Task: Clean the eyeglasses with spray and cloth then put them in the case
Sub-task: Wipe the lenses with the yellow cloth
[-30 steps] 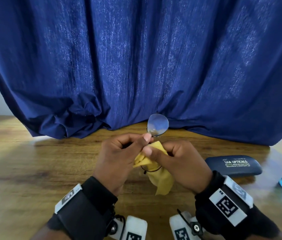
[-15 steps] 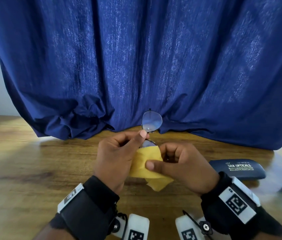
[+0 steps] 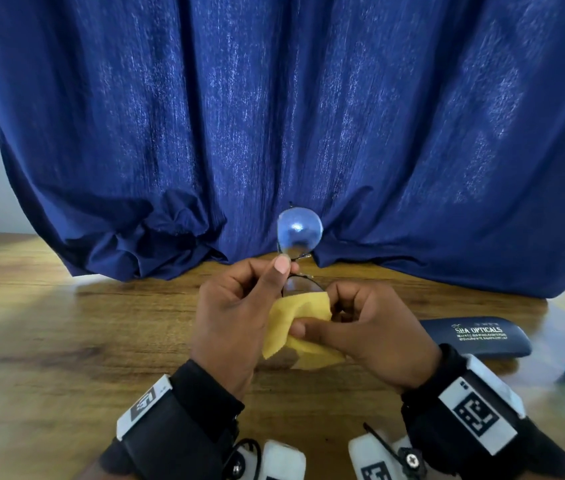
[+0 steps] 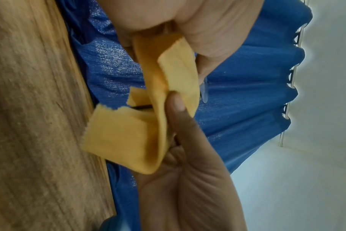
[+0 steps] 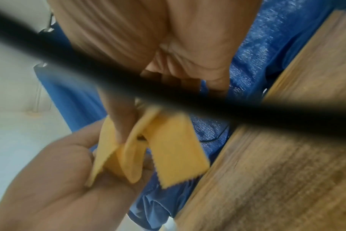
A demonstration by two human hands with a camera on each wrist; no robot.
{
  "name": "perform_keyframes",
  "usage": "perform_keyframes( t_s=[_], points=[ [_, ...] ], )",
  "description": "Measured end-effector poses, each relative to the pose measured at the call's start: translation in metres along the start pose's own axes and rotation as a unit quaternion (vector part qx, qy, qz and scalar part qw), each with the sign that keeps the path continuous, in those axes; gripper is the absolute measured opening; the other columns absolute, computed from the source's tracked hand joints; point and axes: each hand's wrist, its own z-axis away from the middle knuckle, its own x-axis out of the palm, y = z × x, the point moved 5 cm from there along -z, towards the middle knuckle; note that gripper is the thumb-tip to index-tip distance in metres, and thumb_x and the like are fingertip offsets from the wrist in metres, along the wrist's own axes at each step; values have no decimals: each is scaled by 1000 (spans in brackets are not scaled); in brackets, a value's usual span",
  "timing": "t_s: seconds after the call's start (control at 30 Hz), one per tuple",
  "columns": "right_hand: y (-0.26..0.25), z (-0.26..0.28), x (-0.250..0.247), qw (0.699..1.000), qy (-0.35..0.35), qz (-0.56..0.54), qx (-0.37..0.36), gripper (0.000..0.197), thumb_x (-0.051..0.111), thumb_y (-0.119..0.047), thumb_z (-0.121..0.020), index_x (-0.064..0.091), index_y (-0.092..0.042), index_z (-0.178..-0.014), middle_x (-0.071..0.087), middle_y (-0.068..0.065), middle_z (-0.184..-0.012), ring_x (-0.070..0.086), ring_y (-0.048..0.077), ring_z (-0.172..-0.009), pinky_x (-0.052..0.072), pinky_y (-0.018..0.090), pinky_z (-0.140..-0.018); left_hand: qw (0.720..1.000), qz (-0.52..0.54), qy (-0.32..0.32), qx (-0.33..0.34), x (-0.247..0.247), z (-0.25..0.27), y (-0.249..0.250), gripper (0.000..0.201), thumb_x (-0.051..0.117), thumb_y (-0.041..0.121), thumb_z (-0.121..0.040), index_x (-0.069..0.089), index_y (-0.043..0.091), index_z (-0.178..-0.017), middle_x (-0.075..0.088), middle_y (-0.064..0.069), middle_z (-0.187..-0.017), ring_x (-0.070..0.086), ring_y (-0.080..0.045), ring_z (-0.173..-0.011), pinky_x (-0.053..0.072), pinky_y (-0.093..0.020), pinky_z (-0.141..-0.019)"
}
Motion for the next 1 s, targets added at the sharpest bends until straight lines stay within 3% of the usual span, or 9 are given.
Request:
perform_keyframes(
  t_s=[0.1,0.17,0.3,0.4,0.5,0.57,0.7,0.8,1.0],
  points=[
    [0,2,4,999,23,38,-21,48,90,-41,-65,70,1,-78,69,21,-71,54,18,-57,45,35,-54,1000,-19,-7,3,5,5,-1,21,69,35,-88,80,20,-78,80,-6,-83,71,-20,-67,56,-29,-51],
    [2,-1,3,998,11,52,-21,40,86,-37,-72,73,0,-79,71,20,-73,57,17,-59,46,34,-56,1000,-18,-1,-2,4,4,-4,20,69,34,-87,80,18,-78,81,-6,-85,73,-24,-67,59,-32,-52],
    [2,-2,-2,995,-44,86,-32,9,73,-9,-91,78,-9,-84,79,6,-82,69,11,-71,54,27,-67,999,-39,9,15,-2,-1,-2,21,71,37,-87,81,19,-84,82,-5,-88,78,-33,-87,62,-54,-82],
    [-1,-3,-4,993,-39,104,-38,7,77,-13,-88,77,-10,-82,77,2,-76,68,17,-64,51,21,-62,999,-46,12,27,-1,1,1,21,70,41,-84,80,23,-79,81,4,-86,75,-12,-81,61,-44,-80],
    [1,-1,0,997,-8,73,-22,26,90,-24,-75,67,-11,-69,69,4,-65,58,16,-57,49,33,-55,999,-50,-9,19,6,6,1,24,69,44,-82,80,23,-79,78,8,-79,73,-13,-75,59,-36,-69],
    [1,0,3,996,4,85,-25,32,90,-24,-73,61,-16,-63,65,4,-61,56,16,-55,47,37,-54,998,-61,-15,28,8,7,1,23,69,43,-82,79,24,-75,79,7,-79,74,-8,-80,59,-31,-78],
    [-3,-2,-2,993,-13,113,-40,12,79,-15,-87,74,-7,-79,76,10,-78,71,29,-72,58,44,-68,998,-56,-7,33,4,3,3,21,70,40,-84,80,22,-80,82,4,-89,75,-7,-86,58,-35,-83],
    [-7,-1,-2,989,-45,127,-57,12,69,-4,-93,79,-10,-93,80,2,-88,74,13,-80,59,27,-72,996,-69,2,52,0,1,6,19,69,39,-84,79,24,-80,82,5,-90,75,-4,-88,56,-31,-84],
    [6,-1,1,998,13,63,5,30,89,-16,-75,62,-12,-63,65,-1,-59,56,11,-54,48,31,-55,995,-92,-16,41,10,8,1,20,69,39,-87,78,28,-73,69,10,-61,66,-6,-63,60,-30,-72]
  ],
)
